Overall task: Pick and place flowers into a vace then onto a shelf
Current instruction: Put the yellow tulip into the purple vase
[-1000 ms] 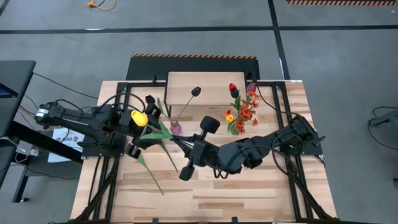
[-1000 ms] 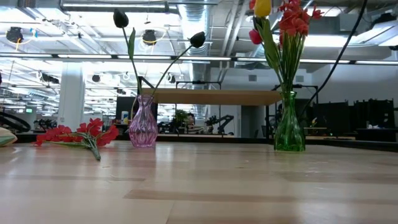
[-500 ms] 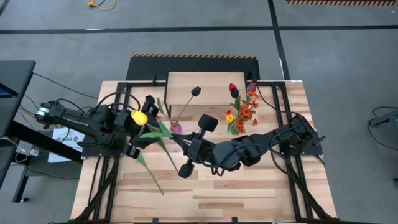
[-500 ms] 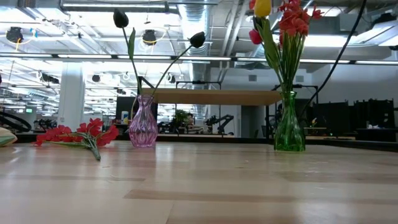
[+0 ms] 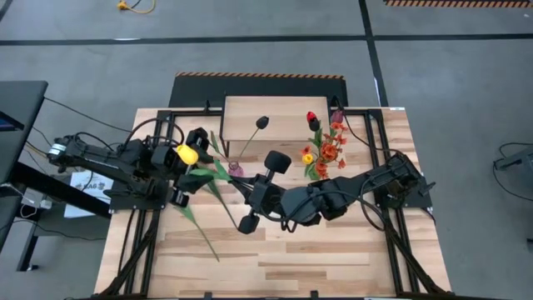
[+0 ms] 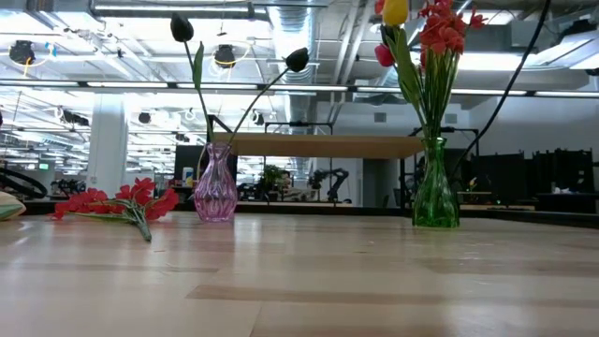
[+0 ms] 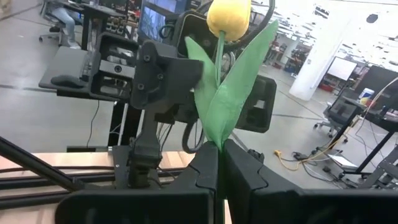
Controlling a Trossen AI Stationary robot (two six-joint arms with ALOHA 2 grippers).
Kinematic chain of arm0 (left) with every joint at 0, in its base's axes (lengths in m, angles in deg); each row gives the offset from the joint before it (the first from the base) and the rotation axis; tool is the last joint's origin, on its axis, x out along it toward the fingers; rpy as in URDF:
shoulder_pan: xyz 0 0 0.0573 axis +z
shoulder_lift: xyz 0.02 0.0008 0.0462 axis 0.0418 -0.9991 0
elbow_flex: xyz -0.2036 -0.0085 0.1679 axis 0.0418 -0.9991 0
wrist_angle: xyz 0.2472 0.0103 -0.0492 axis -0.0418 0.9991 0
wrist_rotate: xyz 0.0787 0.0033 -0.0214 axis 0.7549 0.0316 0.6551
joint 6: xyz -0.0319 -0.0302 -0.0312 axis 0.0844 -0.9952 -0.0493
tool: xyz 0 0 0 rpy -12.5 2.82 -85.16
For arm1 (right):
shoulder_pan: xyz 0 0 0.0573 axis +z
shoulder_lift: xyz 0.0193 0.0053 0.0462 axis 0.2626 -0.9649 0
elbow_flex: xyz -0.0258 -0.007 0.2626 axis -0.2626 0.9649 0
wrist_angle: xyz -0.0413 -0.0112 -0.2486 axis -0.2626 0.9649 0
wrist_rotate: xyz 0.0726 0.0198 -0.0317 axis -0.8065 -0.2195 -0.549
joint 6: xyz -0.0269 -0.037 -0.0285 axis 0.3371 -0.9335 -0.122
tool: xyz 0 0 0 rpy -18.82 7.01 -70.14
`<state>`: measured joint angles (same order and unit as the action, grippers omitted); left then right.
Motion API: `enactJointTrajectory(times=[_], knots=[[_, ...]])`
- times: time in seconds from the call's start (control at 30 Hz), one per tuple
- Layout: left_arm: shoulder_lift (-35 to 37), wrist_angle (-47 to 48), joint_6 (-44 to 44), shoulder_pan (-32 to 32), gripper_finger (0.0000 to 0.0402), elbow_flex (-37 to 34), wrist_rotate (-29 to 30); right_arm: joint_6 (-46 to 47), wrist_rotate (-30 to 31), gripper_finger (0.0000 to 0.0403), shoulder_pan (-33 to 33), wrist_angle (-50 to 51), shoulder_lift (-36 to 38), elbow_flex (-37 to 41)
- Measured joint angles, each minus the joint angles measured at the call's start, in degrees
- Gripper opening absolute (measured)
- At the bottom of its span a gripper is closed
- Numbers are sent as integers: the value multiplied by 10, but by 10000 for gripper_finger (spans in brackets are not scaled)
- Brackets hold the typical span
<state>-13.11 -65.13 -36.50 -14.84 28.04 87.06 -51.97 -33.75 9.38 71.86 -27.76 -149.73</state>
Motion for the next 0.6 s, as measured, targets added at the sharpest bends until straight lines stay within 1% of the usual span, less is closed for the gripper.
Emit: enactJointTrajectory(times=[0.1,0.2,0.3,0.47,0.53,0.6], knots=[[0,2,0,0,187,0,14,-1,0,4,0,0,0,0],[0,7,0,0,165,0,16,-1,0,5,0,0,0,0],[0,14,0,0,121,0,18,-2,0,11,0,0,0,0],[2,34,20,0,25,0,32,-1,4,24,0,6,0,0],[5,51,21,0,9,3,27,-2,4,29,0,17,0,0],[6,88,21,0,10,19,27,3,5,34,1,28,0,0]])
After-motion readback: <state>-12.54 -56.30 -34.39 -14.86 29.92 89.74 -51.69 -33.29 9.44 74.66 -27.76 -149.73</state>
